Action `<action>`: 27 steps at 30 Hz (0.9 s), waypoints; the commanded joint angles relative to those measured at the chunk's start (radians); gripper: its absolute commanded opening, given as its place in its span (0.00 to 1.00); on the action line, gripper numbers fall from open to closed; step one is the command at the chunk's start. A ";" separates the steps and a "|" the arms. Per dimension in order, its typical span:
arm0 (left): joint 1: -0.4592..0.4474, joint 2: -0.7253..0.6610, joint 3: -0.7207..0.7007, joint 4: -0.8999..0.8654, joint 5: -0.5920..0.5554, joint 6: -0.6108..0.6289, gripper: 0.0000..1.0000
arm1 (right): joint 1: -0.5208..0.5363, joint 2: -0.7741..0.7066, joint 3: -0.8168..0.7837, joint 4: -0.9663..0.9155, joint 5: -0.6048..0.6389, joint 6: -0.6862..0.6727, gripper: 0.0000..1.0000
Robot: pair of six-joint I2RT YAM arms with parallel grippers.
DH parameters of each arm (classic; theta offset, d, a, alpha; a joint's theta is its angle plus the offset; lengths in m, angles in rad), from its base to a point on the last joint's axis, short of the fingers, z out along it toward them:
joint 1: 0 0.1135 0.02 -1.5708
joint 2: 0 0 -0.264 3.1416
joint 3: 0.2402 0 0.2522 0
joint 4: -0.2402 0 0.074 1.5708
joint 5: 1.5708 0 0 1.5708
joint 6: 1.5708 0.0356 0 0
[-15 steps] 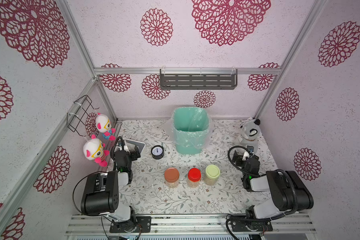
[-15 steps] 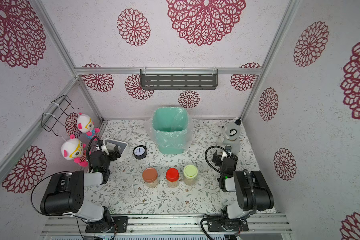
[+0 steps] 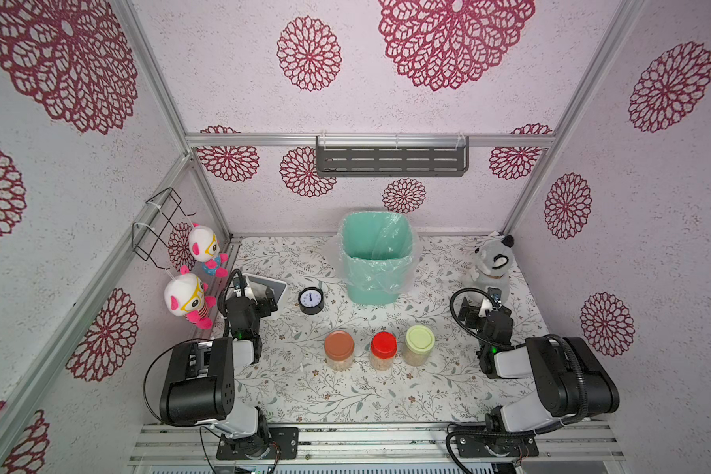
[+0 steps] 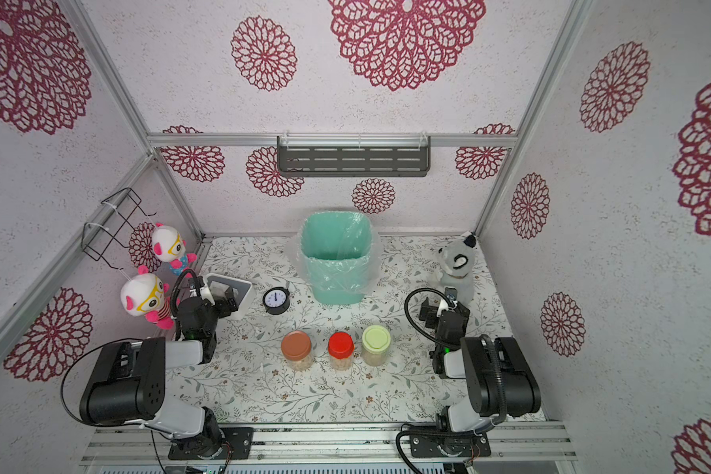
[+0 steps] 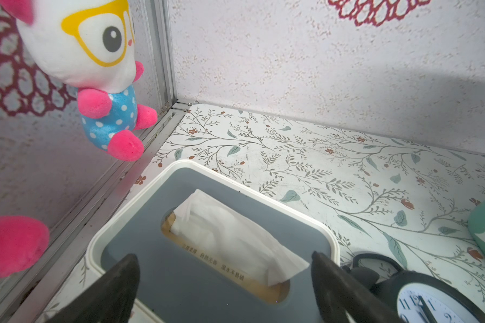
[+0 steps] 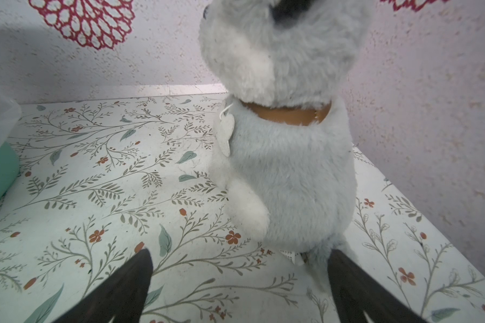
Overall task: Empty moldy peanuts from jars
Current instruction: Pick up the jar from the center of the board.
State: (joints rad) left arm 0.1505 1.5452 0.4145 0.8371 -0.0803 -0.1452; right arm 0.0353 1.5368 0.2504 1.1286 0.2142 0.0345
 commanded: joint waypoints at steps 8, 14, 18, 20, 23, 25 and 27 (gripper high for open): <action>0.001 0.009 0.020 0.017 0.004 0.013 0.97 | -0.004 -0.001 0.014 0.051 0.016 -0.010 0.99; 0.000 0.003 0.012 0.024 0.004 0.013 0.97 | -0.004 -0.003 0.011 0.052 0.014 -0.010 0.99; -0.001 -0.093 0.084 -0.185 0.014 0.016 0.97 | -0.003 -0.044 0.022 0.006 0.023 -0.007 0.99; 0.000 -0.164 0.156 -0.349 0.035 0.014 0.97 | -0.003 -0.105 0.055 -0.105 0.039 0.000 0.99; -0.001 -0.264 0.218 -0.444 0.071 0.024 0.97 | -0.003 -0.195 0.102 -0.261 0.038 0.005 0.99; -0.001 -0.320 0.283 -0.561 0.097 0.027 0.97 | -0.003 -0.269 0.131 -0.367 0.038 0.036 0.99; -0.003 -0.355 0.351 -0.697 0.124 0.035 0.97 | -0.003 -0.350 0.163 -0.471 0.015 0.060 0.99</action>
State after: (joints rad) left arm 0.1505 1.2297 0.7052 0.3725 -0.0135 -0.1383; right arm 0.0353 1.2758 0.3630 0.8108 0.2317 0.0513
